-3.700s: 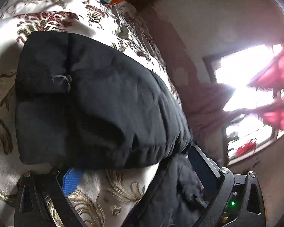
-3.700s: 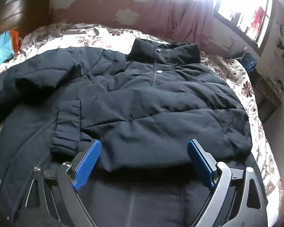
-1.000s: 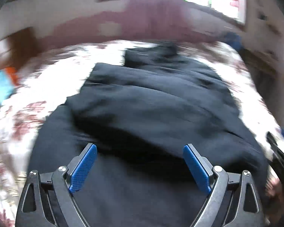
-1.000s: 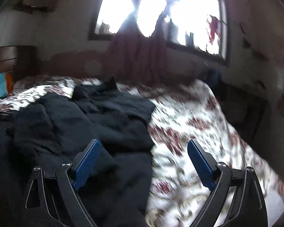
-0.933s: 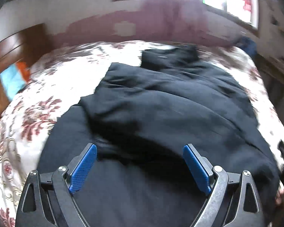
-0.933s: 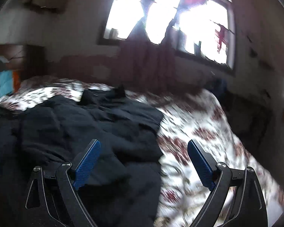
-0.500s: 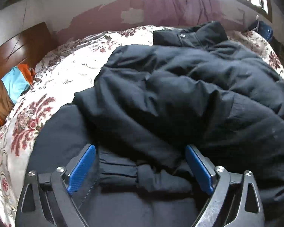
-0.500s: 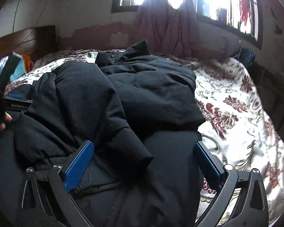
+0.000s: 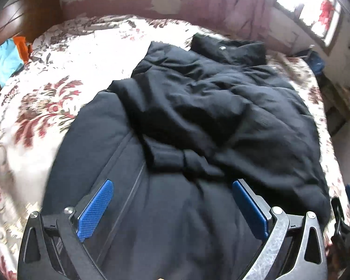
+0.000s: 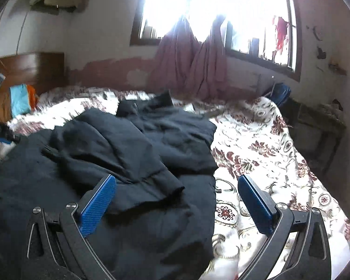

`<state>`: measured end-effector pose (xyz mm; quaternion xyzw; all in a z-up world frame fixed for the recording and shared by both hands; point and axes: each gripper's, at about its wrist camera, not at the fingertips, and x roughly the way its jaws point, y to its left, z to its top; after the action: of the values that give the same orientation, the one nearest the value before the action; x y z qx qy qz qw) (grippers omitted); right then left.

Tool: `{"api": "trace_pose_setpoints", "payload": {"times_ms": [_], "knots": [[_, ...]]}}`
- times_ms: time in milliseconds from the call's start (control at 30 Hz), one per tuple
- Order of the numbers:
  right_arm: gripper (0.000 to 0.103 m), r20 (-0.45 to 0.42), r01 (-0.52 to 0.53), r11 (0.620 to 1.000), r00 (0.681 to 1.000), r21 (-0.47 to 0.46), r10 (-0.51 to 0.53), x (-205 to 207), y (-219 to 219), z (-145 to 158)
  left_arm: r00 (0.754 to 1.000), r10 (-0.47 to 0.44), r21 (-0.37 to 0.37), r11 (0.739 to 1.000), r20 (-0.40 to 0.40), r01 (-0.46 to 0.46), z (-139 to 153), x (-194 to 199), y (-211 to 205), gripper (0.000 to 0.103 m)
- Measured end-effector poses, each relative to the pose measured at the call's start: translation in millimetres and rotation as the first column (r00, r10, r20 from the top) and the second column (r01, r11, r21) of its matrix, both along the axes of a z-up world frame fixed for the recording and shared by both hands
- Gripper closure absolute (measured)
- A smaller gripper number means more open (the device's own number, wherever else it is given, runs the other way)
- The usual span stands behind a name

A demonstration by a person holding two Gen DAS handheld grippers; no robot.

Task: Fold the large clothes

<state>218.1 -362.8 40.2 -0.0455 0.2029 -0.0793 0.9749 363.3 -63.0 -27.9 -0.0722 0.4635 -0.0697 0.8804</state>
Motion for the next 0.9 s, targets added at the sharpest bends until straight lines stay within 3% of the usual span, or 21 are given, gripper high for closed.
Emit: {"api": "trace_pose_setpoints", "payload": {"times_ms": [267, 400, 600, 833, 900], "knots": [[0.001, -0.066, -0.060, 0.996, 0.996, 0.066, 0.064, -75.3, 30.1, 58.4, 0.988, -0.104, 0.017, 0.995, 0.110, 0.103, 68.7, -111.2, 4.0, 0.000], [0.001, -0.116, -0.077, 0.994, 0.990, 0.076, 0.086, -92.9, 32.3, 69.7, 0.986, -0.158, 0.072, 0.986, 0.059, 0.154, 86.8, -150.9, 4.9, 0.000], [0.001, -0.177, -0.116, 0.993, 0.977, 0.027, 0.119, -86.9, 39.8, 78.8, 0.983, -0.181, 0.067, 0.982, 0.026, 0.179, 97.1, -172.5, 20.9, 0.000], [0.001, -0.272, -0.129, 0.976, 0.946, 0.176, 0.174, -49.3, 40.7, 85.7, 0.988, -0.152, 0.101, 0.983, -0.040, 0.156, 100.9, -155.8, 39.2, 0.000], [0.001, -0.307, -0.074, 0.971, 0.941, 0.228, 0.144, -28.7, 35.8, 77.0, 0.986, -0.159, 0.116, 0.980, -0.044, 0.164, 101.7, -147.4, 43.0, 0.000]]}}
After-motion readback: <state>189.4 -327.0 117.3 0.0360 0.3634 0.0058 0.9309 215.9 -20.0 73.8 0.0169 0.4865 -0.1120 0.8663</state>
